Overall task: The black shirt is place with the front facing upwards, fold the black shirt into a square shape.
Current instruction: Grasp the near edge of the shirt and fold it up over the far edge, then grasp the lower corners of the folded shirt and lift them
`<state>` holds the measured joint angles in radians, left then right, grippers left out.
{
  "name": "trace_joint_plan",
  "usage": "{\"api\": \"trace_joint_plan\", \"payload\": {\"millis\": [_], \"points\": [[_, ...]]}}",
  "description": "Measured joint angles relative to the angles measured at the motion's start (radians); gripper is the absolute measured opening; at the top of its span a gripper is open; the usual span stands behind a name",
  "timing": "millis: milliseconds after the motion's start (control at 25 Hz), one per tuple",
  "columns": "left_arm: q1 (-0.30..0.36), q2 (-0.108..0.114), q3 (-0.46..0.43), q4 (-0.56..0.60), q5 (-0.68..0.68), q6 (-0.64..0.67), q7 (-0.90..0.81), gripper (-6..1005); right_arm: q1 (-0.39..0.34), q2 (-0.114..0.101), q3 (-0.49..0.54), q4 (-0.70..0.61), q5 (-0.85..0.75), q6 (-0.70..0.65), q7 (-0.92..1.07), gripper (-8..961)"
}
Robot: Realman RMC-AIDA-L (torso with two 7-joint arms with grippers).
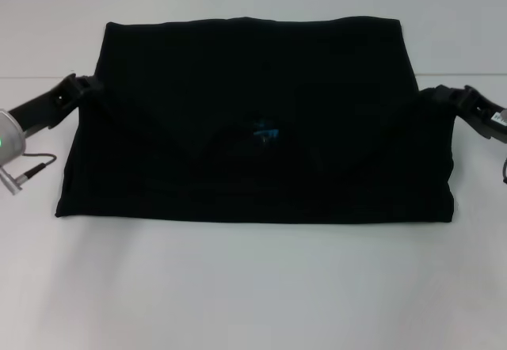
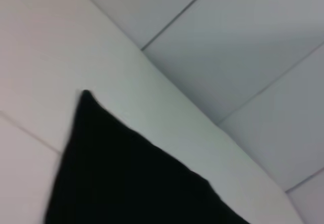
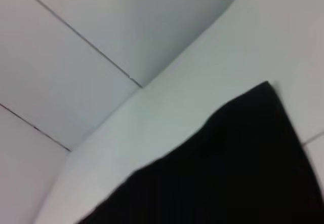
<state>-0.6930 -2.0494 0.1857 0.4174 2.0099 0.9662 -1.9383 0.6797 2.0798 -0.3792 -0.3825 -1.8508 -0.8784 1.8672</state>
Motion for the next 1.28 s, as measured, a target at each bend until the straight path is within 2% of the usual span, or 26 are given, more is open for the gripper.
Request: {"api": "trace_joint_plan", "payload": {"millis": [80,360,480,560,720,800,840,880,1000,1040,1080,1120,1280], "points": [[-0.001,-0.014,-0.001,0.0,-0.001,-0.037,0.002,29,0.003,0.002,-0.015,0.002,0.0,0.018,-0.012,59],[0.007,-0.04,-0.003,-0.002,-0.046,-0.063,0.069,95,0.016,0.006,-0.049,0.033,0.0,0.112,-0.059,102],[0.022,-0.044,-0.003,-0.003,-0.062,-0.075,0.082,160,0.001,0.006,-0.044,0.035,0.002,0.108,-0.059,120],[0.029,-0.045,-0.005,-0.004,-0.065,-0.079,0.08,204,-0.012,0.006,-0.038,0.031,0.005,0.104,-0.055,317],[0.061,-0.04,-0.006,-0.005,-0.086,-0.046,0.071,291,-0.049,-0.004,-0.036,0.026,0.046,0.036,-0.054,484],[0.082,-0.029,-0.001,-0.006,-0.091,0.006,0.055,372,-0.084,-0.007,-0.036,0.024,0.101,-0.033,-0.076,567],[0.092,-0.017,0.005,-0.006,-0.088,0.043,0.038,432,-0.122,-0.008,-0.035,0.022,0.178,-0.118,-0.134,607],[0.102,-0.006,0.016,-0.006,-0.083,0.074,0.023,491,-0.122,-0.008,-0.035,0.022,0.178,-0.118,-0.134,646],[0.128,0.029,0.089,-0.005,-0.073,0.171,-0.013,621,-0.18,-0.003,-0.034,0.021,0.29,-0.243,-0.253,765],[0.145,0.053,0.163,0.0,-0.071,0.232,-0.042,665,-0.22,-0.001,-0.034,0.021,0.334,-0.305,-0.298,765],[0.145,0.053,0.163,0.0,-0.071,0.232,-0.042,709,-0.22,-0.001,-0.034,0.021,0.334,-0.305,-0.298,765],[0.152,0.064,0.2,0.002,-0.071,0.255,-0.06,752,-0.232,-0.003,-0.041,0.021,0.33,-0.324,-0.307,765],[0.168,0.116,0.362,0.006,-0.058,0.312,-0.171,762,-0.243,-0.027,-0.116,0.02,0.218,-0.397,-0.379,765]]}}
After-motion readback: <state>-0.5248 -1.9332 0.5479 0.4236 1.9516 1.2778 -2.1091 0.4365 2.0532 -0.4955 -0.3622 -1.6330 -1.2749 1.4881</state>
